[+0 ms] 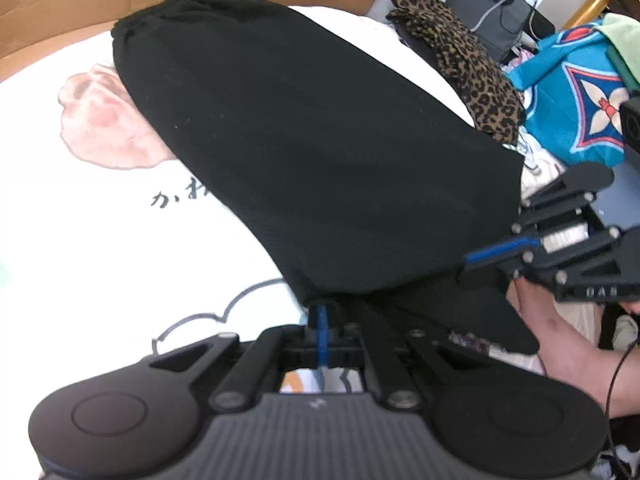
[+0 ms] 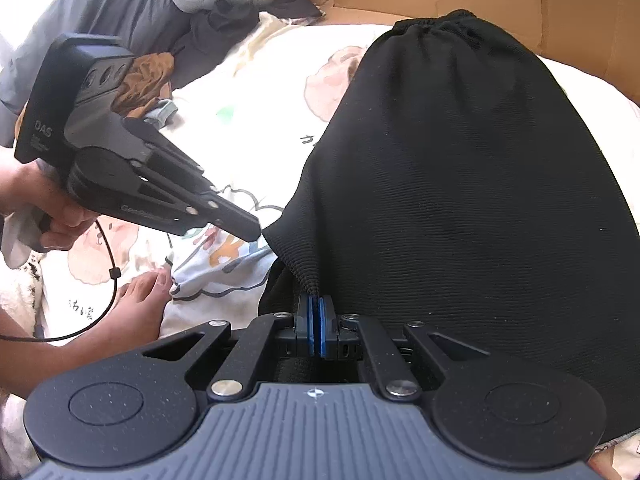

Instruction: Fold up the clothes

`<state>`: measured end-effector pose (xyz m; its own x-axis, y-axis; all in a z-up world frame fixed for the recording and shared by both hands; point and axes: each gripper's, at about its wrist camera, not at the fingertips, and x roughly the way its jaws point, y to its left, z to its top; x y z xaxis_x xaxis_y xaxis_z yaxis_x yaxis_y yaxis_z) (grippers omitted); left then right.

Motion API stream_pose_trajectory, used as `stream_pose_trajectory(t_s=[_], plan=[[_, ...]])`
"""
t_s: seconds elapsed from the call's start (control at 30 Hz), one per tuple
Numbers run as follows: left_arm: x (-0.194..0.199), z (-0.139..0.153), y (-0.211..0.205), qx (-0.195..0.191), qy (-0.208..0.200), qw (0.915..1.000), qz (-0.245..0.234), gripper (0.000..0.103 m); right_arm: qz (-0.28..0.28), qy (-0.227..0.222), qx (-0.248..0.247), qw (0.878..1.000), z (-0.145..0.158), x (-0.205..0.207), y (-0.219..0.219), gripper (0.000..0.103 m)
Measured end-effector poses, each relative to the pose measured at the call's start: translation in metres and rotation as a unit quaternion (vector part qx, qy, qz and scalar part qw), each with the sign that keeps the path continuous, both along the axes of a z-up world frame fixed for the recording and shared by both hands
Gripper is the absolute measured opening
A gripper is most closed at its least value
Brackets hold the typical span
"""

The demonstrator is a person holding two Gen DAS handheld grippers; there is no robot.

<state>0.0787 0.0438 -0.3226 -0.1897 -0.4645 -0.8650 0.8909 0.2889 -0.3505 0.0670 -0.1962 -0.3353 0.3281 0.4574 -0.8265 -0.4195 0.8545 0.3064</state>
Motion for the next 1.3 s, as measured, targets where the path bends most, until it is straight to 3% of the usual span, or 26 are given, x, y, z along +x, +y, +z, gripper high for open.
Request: stream_pose_trajectory(t_s=[0.07,0.1,0.13,0.17,0.57,0.6,0.7,0.87,0.93,1.13,1.2,1.27,1.3], plan=[[-0.006,-0.003,-0.005,0.009,-0.012,0.9999,-0.004,0.024,-0.002,-0.002,0.001,1.0,0.0,0.0,-0.001,0.001],[-0.007,-0.005,-0.007,0.013,-0.023,0.9997,0.0,0.049,-0.003,-0.003,0.002,1.0,0.0,0.0,-0.002,0.001],[-0.008,-0.006,-0.01,0.013,-0.027,0.9995,0.002,0.065,-0.004,-0.004,0.003,1.0,0.0,0.0,-0.002,0.001],[-0.009,-0.007,-0.013,0.009,-0.028,0.9996,0.003,0.067,-0.005,-0.004,0.003,1.0,0.0,0.0,-0.002,0.001],[-0.016,-0.027,-0.035,0.003,-0.061,0.9981,0.009,0.07,-0.023,-0.003,0.021,1.0,0.006,0.003,-0.012,0.001],[-0.016,-0.026,-0.034,0.001,-0.065,0.9978,0.01,0.064,-0.023,-0.003,0.023,0.999,0.006,0.002,-0.013,0.001],[-0.013,-0.025,-0.028,-0.001,-0.06,0.9981,0.015,0.032,-0.026,-0.002,0.028,0.999,0.006,0.001,-0.015,0.001],[-0.016,-0.015,-0.019,0.002,-0.083,0.9965,0.011,0.022,-0.028,0.009,0.035,0.999,0.002,0.001,-0.017,0.001],[-0.017,-0.012,-0.016,0.009,-0.096,0.9952,0.015,0.013,-0.028,0.013,0.036,0.999,0.0,0.0,-0.017,0.001],[-0.012,-0.011,-0.008,-0.002,-0.09,0.9955,0.03,0.014,-0.032,0.032,0.041,0.998,-0.007,0.0,-0.013,0.004],[-0.011,-0.009,-0.009,-0.005,-0.087,0.9955,0.037,0.018,-0.027,0.037,0.052,0.998,-0.009,-0.001,-0.01,0.011],[-0.009,-0.008,-0.012,-0.009,-0.084,0.9955,0.045,0.029,-0.02,0.034,0.06,0.997,-0.01,-0.003,-0.006,0.052],[-0.007,-0.008,-0.013,-0.011,-0.083,0.9953,0.048,0.038,-0.016,0.033,0.062,0.997,-0.011,-0.004,-0.003,0.055]])
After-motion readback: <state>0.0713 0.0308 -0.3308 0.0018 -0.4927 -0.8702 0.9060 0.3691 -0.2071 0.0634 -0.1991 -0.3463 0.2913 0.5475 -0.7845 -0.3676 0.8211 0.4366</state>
